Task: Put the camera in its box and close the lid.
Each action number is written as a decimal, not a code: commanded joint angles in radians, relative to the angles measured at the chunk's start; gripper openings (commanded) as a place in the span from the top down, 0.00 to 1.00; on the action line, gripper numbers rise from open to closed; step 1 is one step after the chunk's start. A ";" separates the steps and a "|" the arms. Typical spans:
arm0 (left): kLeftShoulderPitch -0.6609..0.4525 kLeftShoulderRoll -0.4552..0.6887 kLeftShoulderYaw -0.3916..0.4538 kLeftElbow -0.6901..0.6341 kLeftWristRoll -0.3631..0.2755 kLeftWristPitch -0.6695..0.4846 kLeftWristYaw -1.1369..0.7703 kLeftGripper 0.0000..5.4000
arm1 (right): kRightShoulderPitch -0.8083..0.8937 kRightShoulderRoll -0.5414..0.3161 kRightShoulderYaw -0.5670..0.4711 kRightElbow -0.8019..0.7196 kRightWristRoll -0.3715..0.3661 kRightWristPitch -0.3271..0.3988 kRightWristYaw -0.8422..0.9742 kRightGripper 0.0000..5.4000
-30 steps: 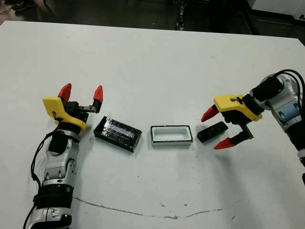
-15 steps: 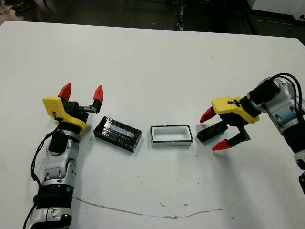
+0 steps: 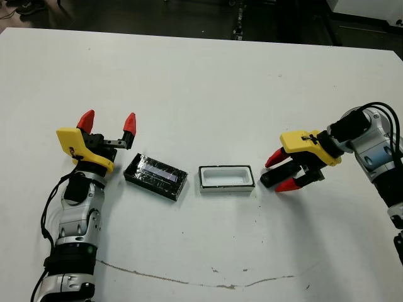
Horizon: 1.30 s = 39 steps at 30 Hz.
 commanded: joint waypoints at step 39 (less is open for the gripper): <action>0.011 -0.001 0.000 0.028 0.009 -0.016 -0.004 0.00 | -0.054 0.063 -0.252 -0.036 0.147 0.287 -0.214 0.69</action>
